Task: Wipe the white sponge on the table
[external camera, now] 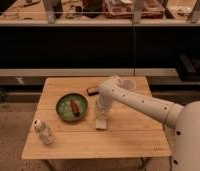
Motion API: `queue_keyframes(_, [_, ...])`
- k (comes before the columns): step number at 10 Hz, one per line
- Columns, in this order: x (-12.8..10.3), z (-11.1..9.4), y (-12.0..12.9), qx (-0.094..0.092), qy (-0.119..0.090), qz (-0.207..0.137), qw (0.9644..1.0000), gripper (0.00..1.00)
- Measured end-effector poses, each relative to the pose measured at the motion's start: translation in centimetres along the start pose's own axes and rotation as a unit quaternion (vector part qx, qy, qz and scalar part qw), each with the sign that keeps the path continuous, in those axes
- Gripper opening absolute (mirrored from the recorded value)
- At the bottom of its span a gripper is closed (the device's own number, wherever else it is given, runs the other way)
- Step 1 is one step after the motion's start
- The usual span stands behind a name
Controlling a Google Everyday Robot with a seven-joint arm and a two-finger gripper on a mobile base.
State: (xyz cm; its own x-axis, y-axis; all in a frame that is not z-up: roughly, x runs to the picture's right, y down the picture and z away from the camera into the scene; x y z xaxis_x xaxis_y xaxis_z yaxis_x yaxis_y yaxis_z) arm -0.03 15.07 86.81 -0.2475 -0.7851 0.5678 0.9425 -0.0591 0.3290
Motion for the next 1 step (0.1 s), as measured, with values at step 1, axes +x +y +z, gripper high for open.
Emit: queue_keyframes(1, [-0.21, 0.12, -0.67, 0.003, -0.001, -0.012, 0.9999, 0.18])
